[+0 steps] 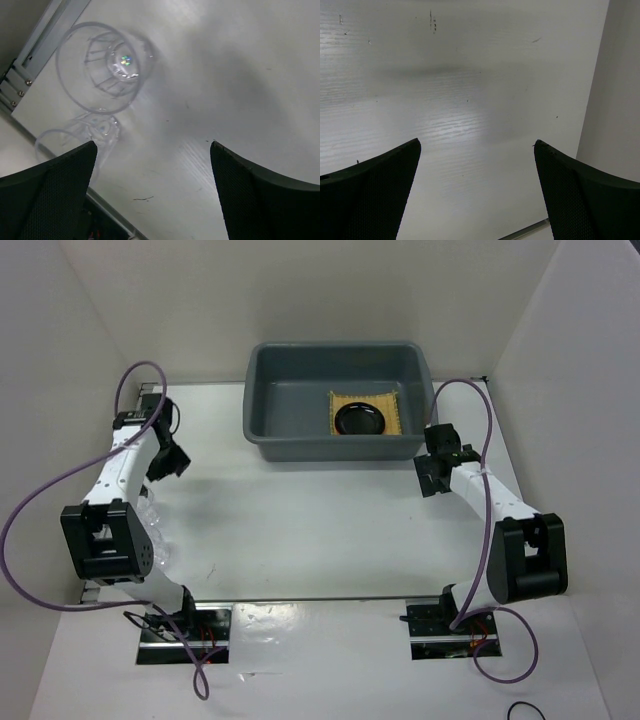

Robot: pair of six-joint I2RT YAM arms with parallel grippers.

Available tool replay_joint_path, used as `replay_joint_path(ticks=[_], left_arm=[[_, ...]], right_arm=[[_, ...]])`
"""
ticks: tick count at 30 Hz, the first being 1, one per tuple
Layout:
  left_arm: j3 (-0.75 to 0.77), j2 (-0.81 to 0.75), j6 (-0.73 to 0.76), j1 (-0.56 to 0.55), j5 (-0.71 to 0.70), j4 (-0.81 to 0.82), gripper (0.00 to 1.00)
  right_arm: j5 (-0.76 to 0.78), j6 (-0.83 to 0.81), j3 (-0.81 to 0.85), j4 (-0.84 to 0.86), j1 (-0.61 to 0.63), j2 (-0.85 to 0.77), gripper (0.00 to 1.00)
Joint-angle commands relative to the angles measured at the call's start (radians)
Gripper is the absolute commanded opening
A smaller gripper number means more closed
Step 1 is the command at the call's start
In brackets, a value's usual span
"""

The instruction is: Place the mixed dishes into the plastic bin

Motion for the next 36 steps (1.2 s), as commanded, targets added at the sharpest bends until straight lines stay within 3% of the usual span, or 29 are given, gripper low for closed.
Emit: replay_joint_path(ticks=[1, 7, 14, 16, 18, 22, 23, 26, 28, 32, 33, 34, 36], left_arm=[[-0.085, -0.082, 0.040, 0.061, -0.016, 0.068, 1.00], [-0.135, 0.062, 0.029, 0.179, -0.036, 0.048, 1.00], [-0.221, 0.133, 0.029, 0.200, -0.019, 0.140, 1.00], [-0.230, 0.133, 0.043, 0.211, -0.008, 0.175, 0.96], [-0.242, 0.144, 0.056, 0.220, 0.001, 0.189, 0.87], [-0.213, 0.153, 0.095, 0.231, 0.001, 0.207, 0.51], [-0.204, 0.153, 0.105, 0.231, 0.001, 0.207, 0.37], [-0.176, 0.153, 0.105, 0.231, 0.001, 0.207, 0.12], [-0.152, 0.153, 0.105, 0.231, 0.010, 0.195, 0.08], [-0.124, 0.144, 0.105, 0.231, 0.021, 0.160, 0.18], [-0.124, 0.131, 0.105, 0.213, 0.007, 0.160, 0.27], [-0.112, 0.115, 0.105, 0.202, -0.019, 0.160, 0.49], [-0.087, 0.058, 0.105, 0.180, -0.028, 0.160, 0.59]], right_arm=[[0.000, 0.013, 0.006, 0.021, 0.018, -0.012, 0.98], [0.000, 0.013, 0.006, 0.021, 0.018, -0.012, 0.98], [0.000, 0.013, 0.006, 0.021, 0.018, -0.012, 0.98], [0.009, 0.013, 0.006, 0.021, 0.018, -0.003, 0.98], [0.009, 0.013, 0.006, 0.021, 0.018, -0.003, 0.98], [0.009, 0.013, 0.006, 0.021, 0.018, 0.008, 0.98], [0.009, 0.013, 0.006, 0.021, 0.018, 0.008, 0.98], [0.009, 0.013, 0.006, 0.021, 0.018, 0.008, 0.98], [0.009, 0.013, 0.006, 0.021, 0.018, 0.008, 0.98], [0.009, 0.013, 0.006, 0.021, 0.018, 0.008, 0.98], [0.009, 0.013, 0.006, 0.021, 0.018, 0.008, 0.98], [0.009, 0.013, 0.006, 0.021, 0.018, 0.008, 0.98], [0.000, 0.013, 0.006, 0.021, 0.018, 0.008, 0.98]])
